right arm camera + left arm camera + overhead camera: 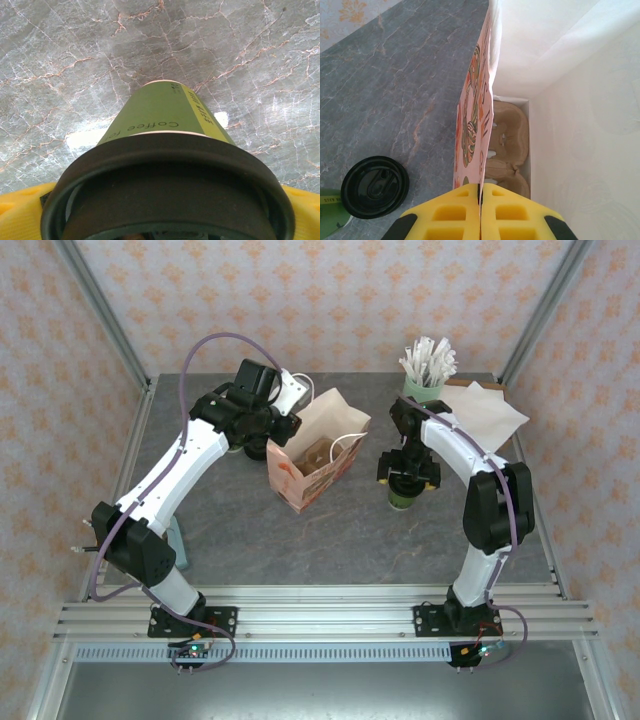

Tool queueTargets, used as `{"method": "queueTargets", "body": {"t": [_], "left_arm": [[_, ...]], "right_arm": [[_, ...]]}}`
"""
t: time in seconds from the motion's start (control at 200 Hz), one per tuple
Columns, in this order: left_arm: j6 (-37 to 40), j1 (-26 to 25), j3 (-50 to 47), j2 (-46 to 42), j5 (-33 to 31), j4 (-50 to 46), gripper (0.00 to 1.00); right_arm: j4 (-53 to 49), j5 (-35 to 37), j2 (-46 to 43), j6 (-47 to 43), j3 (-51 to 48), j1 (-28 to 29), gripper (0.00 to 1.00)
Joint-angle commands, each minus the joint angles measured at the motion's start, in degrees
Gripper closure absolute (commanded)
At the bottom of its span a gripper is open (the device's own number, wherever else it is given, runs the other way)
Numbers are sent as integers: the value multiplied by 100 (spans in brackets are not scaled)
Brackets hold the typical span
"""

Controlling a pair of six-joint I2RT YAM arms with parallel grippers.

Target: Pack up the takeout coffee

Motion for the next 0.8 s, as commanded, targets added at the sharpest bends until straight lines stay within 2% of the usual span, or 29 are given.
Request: {"method": "queueTargets", "body": {"t": [0.0, 0.27, 0.626, 0.796], "left_arm": [[-5, 65, 120, -169, -121, -98, 100], [-23, 67, 173, -133, -106, -107, 100], [-54, 66, 173, -132, -72, -107, 100], [-77, 66, 139, -152, -80, -85, 100]], "right_arm": [[-34, 78, -275, 91, 6, -26, 0], [-39, 85, -339, 83, -89, -24, 3], [-85, 97, -330, 17, -166, -28, 0], [-76, 83, -357, 17, -196, -23, 5]]}}
